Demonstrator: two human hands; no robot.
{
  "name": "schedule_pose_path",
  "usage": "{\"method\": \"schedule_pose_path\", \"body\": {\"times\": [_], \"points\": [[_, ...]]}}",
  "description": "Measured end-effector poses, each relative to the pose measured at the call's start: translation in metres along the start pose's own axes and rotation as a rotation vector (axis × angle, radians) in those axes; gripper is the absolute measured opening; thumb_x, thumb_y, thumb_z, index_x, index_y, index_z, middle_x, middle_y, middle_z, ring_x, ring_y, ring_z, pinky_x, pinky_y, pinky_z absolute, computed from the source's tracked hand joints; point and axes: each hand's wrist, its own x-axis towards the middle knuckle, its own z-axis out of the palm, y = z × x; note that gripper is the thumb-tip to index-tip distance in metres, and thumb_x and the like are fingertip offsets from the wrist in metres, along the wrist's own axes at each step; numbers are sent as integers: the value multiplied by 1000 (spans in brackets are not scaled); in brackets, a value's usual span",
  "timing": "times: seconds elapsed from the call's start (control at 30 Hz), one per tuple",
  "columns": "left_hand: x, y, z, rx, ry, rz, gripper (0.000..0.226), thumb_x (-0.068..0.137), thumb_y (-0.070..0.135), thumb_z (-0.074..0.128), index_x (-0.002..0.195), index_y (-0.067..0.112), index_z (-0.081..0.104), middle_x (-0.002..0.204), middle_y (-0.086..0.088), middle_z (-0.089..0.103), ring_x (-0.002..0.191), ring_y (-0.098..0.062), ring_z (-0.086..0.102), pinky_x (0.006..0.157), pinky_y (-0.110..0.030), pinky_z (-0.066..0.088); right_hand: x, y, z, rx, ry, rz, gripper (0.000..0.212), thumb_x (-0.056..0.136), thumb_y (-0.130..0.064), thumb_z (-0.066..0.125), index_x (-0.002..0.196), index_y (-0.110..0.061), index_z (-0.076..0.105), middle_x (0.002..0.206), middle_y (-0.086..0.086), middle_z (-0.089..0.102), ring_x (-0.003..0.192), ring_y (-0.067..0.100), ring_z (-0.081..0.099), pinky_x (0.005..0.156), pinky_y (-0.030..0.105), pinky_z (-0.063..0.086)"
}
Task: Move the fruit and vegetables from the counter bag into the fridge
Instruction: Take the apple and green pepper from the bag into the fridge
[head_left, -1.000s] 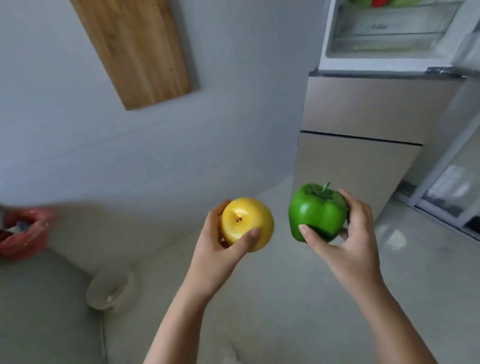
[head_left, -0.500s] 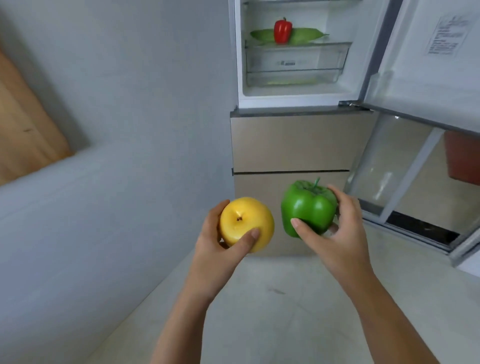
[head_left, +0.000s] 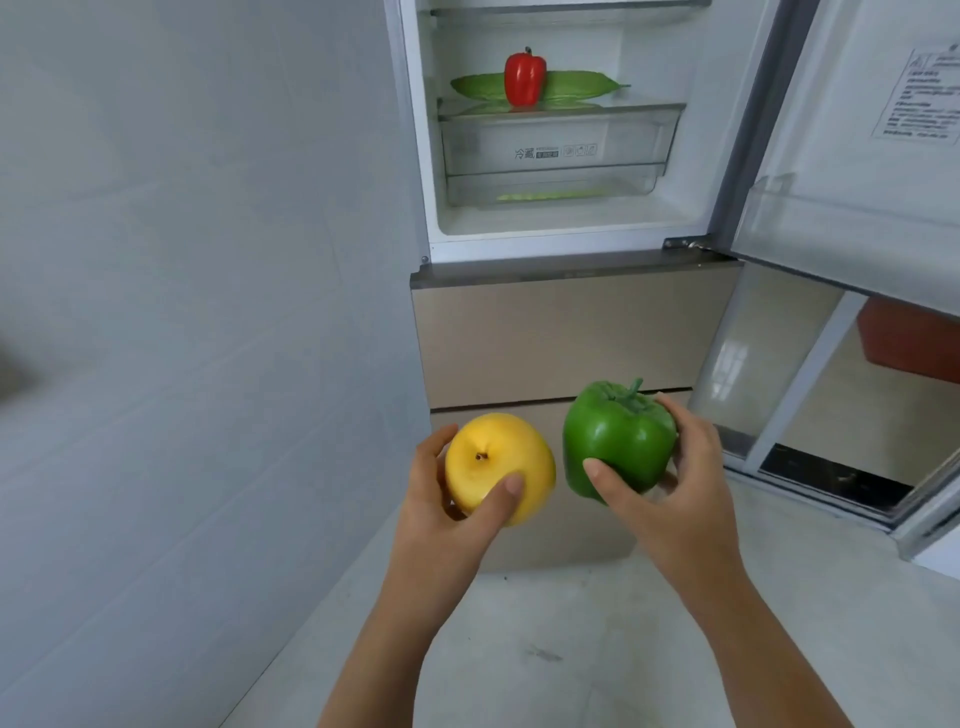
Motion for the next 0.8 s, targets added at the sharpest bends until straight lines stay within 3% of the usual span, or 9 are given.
{"method": "schedule_pose_path", "body": {"times": [0.1,0.27,0.4,0.53,0.67,0.8], "points": [[40,-2,23,18,-10,8,66,49,60,64,109,41,47,110,13,56,89,2,58,65,-14,49,40,19,-4,-6,30,30,74,65,-16,80,126,-25,39,115,-9,39,102,7,49,79,17,45],[118,5,69,53,4,77,62,49,61,66,105,41,46,109,15,55,94,-2,57,70,-21,51,124,50,-16,15,29,-19,73,64,-17,80,121,-32,37,110,-26,36,100,-4,48,79,19,45],[177,21,102,74,38,154,62,51,58,67,107,42,47,104,19,56,92,0,57,74,-25,52,196,60,-28,29,25,-34,72,65,-15,80,120,-34,37,108,-25,37,99,-6,47,81,19,44],[224,29,127,83,134,225,71,51,58,66,116,39,46,107,18,56,93,2,56,71,-14,49,260,68,-35,37,11,-96,74,64,-16,80,122,-34,38,112,-27,39,102,-8,47,79,11,43],[267,41,139,63,174,262,69,50,59,65,114,43,45,107,22,54,92,11,54,67,-6,45,309,73,-32,26,-16,-92,76,65,-18,80,127,-30,39,123,-8,44,101,-5,49,73,-1,40],[316,63,139,25,154,315,55,58,43,71,108,42,47,103,20,55,87,12,56,64,-6,45,357,74,-17,40,-27,-104,82,65,-24,80,133,-29,36,130,-6,46,108,7,51,80,12,42]]}}
